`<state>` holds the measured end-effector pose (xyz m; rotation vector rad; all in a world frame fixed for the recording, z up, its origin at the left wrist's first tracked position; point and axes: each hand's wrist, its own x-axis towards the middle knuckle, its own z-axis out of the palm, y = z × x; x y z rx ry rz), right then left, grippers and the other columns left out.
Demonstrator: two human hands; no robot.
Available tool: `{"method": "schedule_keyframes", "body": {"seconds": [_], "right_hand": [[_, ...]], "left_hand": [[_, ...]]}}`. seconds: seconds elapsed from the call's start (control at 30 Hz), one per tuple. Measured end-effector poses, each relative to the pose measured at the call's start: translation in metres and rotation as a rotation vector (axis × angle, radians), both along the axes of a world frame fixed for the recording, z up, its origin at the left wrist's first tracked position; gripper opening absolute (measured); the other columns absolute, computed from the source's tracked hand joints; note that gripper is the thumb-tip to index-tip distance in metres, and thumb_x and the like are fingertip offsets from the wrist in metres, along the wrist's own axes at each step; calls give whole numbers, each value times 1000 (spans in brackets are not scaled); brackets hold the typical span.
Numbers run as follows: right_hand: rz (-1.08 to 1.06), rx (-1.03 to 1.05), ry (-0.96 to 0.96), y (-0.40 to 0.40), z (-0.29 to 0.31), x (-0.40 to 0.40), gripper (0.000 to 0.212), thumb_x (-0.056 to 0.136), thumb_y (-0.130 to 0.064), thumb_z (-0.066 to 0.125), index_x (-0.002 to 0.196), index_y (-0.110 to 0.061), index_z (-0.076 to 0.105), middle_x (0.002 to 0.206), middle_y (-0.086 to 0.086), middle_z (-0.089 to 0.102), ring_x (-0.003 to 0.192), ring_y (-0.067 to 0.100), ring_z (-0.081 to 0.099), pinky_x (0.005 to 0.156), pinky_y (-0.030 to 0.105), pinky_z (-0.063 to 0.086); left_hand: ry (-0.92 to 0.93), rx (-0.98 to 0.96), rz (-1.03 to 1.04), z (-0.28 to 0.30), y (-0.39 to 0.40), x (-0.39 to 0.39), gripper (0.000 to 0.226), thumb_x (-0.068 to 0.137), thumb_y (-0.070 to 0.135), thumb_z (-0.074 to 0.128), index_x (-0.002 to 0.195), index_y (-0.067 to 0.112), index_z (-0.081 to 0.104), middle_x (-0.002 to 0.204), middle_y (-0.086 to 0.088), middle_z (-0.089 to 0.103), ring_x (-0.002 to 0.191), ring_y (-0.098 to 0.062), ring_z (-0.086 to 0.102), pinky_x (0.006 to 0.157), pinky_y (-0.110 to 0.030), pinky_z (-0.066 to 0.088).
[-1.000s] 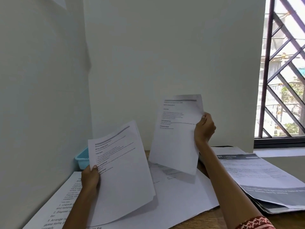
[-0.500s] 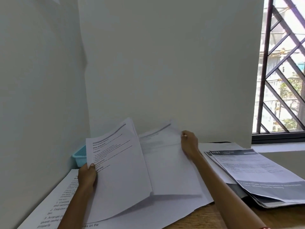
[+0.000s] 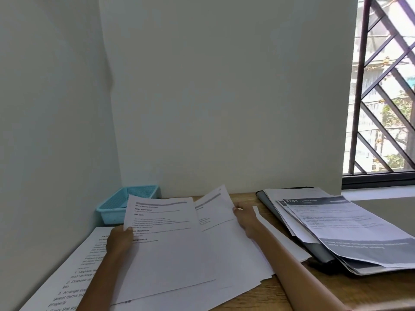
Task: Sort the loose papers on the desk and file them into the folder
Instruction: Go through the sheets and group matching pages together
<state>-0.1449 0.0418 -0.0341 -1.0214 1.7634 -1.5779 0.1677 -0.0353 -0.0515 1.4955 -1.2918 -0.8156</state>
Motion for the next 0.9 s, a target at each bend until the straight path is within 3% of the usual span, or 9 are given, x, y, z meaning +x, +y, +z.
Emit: {"method": "schedule_keyframes", "body": {"seconds": [0.13,0.3,0.43,0.5,0.6,0.7,0.77,0.83,0.9], "right_hand": [[40,-25,-100,1,1,6,28,97,-3,44,80,-15,64,95,7,62,88,25,59,84,35,50],[139,-38,-114,-2,2,22,27,98,-9,46,81,-16,66,106,14,66,91,25,61,85,37,51],[232,-29,-88,2,11,30,29,97,-18,48,68,-18,49,75,-1,54,63,9,50,56,16,42],[307,-7,-122,2,19,32,24,98,-44,45,88,-25,56,88,-5,57,82,10,57,75,20,49],[347,-121,-148,8,49,34,48,90,-63,41,115,-25,56,111,-5,63,109,16,57,101,38,45],[354,-298,70,13,82,31,45,90,-33,63,127,-11,50,129,11,58,109,21,59,90,32,52],[332,-402,224,16,102,33,35,91,-5,58,123,-14,48,123,9,58,102,20,59,79,22,52],[278,-493,317,23,122,40,35,91,-1,55,121,-17,46,115,5,57,101,18,57,78,19,51],[251,-564,325,31,135,47,34,91,-9,60,120,-17,45,114,2,56,101,17,57,81,22,51]], "left_hand": [[179,18,-171,-3,0,-9,30,98,5,42,124,-6,54,123,-18,59,113,-36,55,103,-45,39],[337,70,-384,3,16,-33,24,100,3,37,114,4,56,111,-11,61,102,-29,57,97,-38,41],[279,110,-435,2,18,-43,24,100,6,38,116,4,57,118,-13,61,107,-30,58,100,-40,42],[274,91,-410,6,22,-48,24,99,5,39,115,6,57,122,-15,60,109,-31,57,102,-43,41],[368,-108,-314,33,29,-56,27,97,-1,39,118,2,57,117,-14,61,110,-31,57,99,-40,43],[262,-406,-203,82,38,-63,20,97,3,40,107,-1,57,107,-17,63,97,-25,58,84,-30,44],[180,-614,-165,113,48,-68,16,98,4,40,99,0,55,96,-12,60,88,-21,55,73,-21,41],[151,-753,-172,137,59,-71,14,98,7,41,99,1,54,91,-8,57,81,-19,52,61,-12,39],[174,-787,-220,149,65,-69,19,97,15,48,105,-1,55,94,-8,59,82,-18,54,65,-14,43]]}}
